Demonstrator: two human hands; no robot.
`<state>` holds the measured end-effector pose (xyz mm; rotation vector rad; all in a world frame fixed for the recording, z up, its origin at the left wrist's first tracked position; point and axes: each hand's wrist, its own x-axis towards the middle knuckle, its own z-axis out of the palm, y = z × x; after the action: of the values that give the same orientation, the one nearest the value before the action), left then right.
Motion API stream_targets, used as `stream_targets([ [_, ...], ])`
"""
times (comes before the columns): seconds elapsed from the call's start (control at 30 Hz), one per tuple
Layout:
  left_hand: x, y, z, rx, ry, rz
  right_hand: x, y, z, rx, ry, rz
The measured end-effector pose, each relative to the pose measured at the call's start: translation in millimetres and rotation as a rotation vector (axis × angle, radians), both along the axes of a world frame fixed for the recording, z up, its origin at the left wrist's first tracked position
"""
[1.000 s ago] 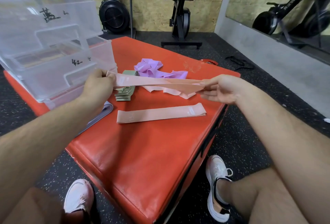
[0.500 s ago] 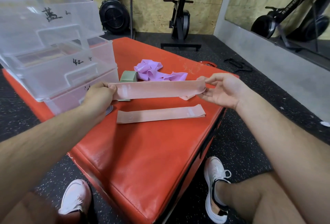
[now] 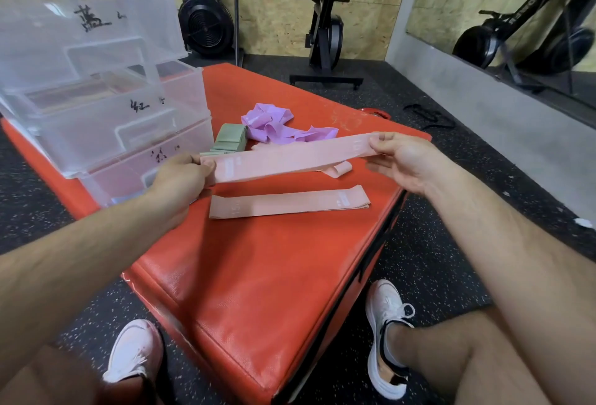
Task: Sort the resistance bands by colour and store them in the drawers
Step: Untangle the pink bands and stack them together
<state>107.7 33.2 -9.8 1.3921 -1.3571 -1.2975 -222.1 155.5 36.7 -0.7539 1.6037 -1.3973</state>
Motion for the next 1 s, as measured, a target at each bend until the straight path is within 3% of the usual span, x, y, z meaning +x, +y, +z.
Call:
stream_targets([
  [0.13, -1.2, 3.1, 0.2, -0.007, -0.019, -0.001, -0.7, 1.8, -4.8, 0.056, 0.304, 0.008],
  [0.3, 0.3, 4.4, -1.1, 0.024, -0.017, 0.005, -2.6, 1.6, -9.4, 0.064, 0.396, -0.017],
  [0.57, -0.9, 3.1, -2.2, 0.054, 0.014, 0.032, 1.5, 7.6, 4.2, 0.027, -0.132, 0.099],
  [0.7, 1.1, 2.8, -1.9, 0.078, 0.018, 0.018, 1.5, 11.8, 9.2, -0.055, -0.204, 0.097],
  [0.8, 0.3, 3.9, -1.6, 0.082, 0.015, 0.005, 3.4, 10.8, 3.1, -0.015, -0.011, -0.032],
  [0.9, -3.2, 6.6, -3.3, 0.083, 0.003, -0.034, 7.9, 8.4, -13.6, 0.085, 0.503, -0.177],
  [1.0, -7.8, 11.2, -4.2, 0.079, -0.005, -0.068, 16.9, 8.3, -28.1, 0.042, 0.995, -0.226],
])
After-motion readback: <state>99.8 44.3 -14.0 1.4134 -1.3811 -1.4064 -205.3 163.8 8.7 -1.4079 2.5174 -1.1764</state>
